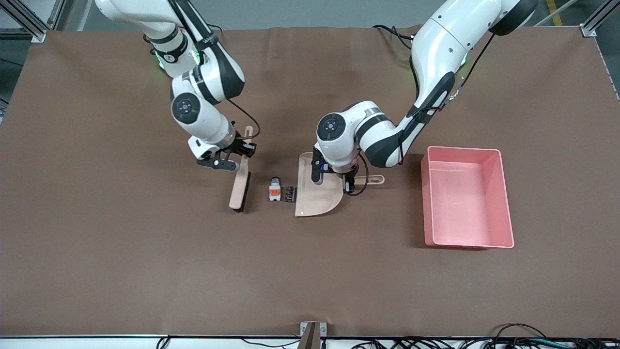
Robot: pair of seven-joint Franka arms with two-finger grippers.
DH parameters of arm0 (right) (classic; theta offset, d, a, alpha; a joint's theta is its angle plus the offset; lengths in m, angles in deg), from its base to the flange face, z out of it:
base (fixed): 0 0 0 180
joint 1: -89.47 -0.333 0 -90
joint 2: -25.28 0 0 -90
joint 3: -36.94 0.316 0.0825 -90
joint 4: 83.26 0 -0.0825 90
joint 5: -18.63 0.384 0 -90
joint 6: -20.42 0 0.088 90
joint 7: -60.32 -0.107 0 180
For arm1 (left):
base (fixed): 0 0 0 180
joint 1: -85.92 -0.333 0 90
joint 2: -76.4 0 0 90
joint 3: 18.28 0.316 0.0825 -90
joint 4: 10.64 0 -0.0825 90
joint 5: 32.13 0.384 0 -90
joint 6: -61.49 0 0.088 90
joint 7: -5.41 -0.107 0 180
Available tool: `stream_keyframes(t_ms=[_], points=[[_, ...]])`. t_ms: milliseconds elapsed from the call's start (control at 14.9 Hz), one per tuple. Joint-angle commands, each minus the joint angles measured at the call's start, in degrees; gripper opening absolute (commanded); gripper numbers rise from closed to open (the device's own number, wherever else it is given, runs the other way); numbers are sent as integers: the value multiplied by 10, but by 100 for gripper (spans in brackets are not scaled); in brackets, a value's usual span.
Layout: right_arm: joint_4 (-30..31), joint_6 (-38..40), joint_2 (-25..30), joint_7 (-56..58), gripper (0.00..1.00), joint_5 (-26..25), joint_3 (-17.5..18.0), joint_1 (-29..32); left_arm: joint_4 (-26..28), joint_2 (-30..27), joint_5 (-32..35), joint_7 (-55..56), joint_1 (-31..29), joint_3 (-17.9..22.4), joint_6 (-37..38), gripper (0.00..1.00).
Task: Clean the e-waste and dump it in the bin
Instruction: 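Move the brush with the right gripper behind the capacitor and button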
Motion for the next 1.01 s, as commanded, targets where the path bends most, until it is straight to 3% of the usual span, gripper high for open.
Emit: stream_keyframes(t_ms=[0,201,939], points=[[-32,-9,-31,-22,0,12,-7,-27,-18,15,7,21,11,-1,10,15],[-57,-12,-63,-40,0,12,-7,-50,-21,17,7,26,13,0,10,15],[-80,-12,-83,-46,0,12,-7,-60,-27,24,6,34,13,0,10,14]])
